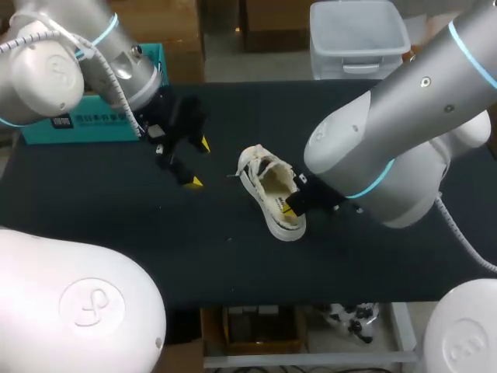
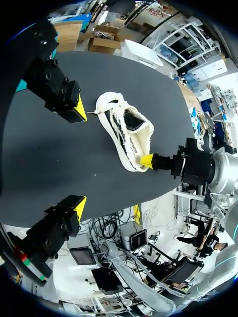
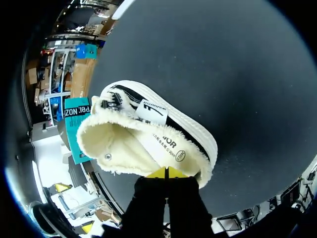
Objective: Open the shoe tongue, take the insole out of the shoe, put the insole back into the shoe, and pack the shoe into the shoebox
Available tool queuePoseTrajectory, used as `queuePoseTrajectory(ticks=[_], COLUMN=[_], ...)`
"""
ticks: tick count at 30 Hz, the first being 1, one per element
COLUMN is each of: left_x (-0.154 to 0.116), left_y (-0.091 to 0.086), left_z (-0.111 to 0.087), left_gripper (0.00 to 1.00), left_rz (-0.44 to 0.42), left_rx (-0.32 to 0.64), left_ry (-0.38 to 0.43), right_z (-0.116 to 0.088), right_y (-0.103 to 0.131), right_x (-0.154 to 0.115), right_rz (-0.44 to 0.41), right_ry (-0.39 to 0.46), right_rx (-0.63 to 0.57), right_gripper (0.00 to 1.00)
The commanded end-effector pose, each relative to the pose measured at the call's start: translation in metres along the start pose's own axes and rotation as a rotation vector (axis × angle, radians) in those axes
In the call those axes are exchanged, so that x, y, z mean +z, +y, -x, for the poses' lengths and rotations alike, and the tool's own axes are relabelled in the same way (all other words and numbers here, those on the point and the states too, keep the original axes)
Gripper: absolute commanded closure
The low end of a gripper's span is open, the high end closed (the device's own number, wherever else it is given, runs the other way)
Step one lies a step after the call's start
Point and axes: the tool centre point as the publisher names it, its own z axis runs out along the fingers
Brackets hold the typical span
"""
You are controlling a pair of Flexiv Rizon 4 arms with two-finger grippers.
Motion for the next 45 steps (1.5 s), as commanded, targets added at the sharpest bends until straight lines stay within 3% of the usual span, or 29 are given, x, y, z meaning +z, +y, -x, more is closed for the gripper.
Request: queuePoseTrajectory(ticks=[1,12,13,15,16,27,34,36,39,41,42,45], left_x=[-0.001,0.002,0.001,0.001,0.001,0.001,0.030,0.036,0.042,0.048,0.051,0.051], left_y=[0.004,0.026,0.026,0.026,0.026,0.026,-0.005,-0.012,-0.018,-0.020,-0.020,-0.020], left_z=[-0.010,-0.036,-0.037,-0.037,-0.037,-0.037,-0.027,-0.027,-0.025,-0.023,-0.020,-0.020], left_gripper=[0.00,0.00,0.00,0.00,0.00,0.00,0.00,0.00,0.00,0.00,0.00,0.00], left_rz=[0.021,0.053,0.055,0.067,0.067,0.067,0.150,0.182,0.223,0.277,0.312,0.312], left_rx=[-0.044,-0.202,-0.213,-0.211,-0.211,-0.211,-0.453,-0.506,-0.584,-0.651,-0.669,-0.669], left_ry=[0.000,-0.010,-0.021,-0.028,-0.028,-0.028,-0.098,-0.115,-0.143,-0.206,-0.271,-0.271], right_z=[0.005,0.018,0.018,0.020,0.020,0.020,0.029,0.029,0.027,0.024,0.024,0.024], right_y=[0.016,0.049,0.053,0.061,0.065,0.065,0.086,0.090,0.095,0.094,0.094,0.094], right_x=[-0.031,-0.068,-0.072,-0.080,-0.085,-0.085,-0.083,-0.087,-0.093,-0.099,-0.099,-0.099], right_rz=[-0.068,-0.106,-0.115,-0.154,-0.187,-0.187,-0.249,-0.272,-0.243,-0.223,-0.223,-0.223], right_ry=[-0.007,-0.123,-0.123,-0.107,-0.093,-0.093,-0.125,-0.123,-0.215,-0.322,-0.322,-0.322], right_rx=[-0.056,-0.278,-0.300,-0.328,-0.337,-0.337,-0.428,-0.515,-0.642,-0.760,-0.760,-0.760], right_gripper=[1.00,1.00,0.95,0.59,0.00,0.00,0.00,0.00,0.00,0.00,0.00,0.00])
